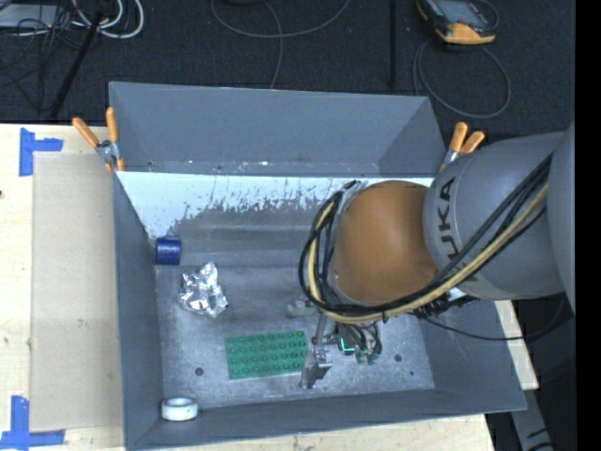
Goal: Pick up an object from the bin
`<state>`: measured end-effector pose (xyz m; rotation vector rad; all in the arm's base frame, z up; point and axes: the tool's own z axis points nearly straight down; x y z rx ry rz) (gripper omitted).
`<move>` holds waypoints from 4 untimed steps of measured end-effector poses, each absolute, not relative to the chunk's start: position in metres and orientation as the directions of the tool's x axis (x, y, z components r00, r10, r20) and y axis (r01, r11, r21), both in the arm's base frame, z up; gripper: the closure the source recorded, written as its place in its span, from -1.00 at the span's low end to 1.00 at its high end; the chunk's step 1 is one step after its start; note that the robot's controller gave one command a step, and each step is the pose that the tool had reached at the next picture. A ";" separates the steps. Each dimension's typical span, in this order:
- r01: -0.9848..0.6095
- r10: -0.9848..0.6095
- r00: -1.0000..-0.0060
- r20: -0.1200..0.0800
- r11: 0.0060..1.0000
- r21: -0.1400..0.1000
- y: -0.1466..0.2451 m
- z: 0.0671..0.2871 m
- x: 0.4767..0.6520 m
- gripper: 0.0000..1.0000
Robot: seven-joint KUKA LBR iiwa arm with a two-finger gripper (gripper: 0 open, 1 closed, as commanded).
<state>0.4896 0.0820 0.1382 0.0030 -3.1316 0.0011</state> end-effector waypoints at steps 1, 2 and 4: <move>-0.029 -0.029 -1.000 -0.002 1.000 0.001 0.129 0.075 0.508 -1.00; -0.024 -0.024 -1.000 -0.006 1.000 0.002 0.128 0.079 0.510 1.00; -0.179 -0.179 -0.984 0.003 0.984 0.000 0.149 0.232 0.517 1.00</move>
Offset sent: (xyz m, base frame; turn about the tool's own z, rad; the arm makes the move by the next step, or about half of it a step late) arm 0.0179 0.0453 -0.0609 -0.0243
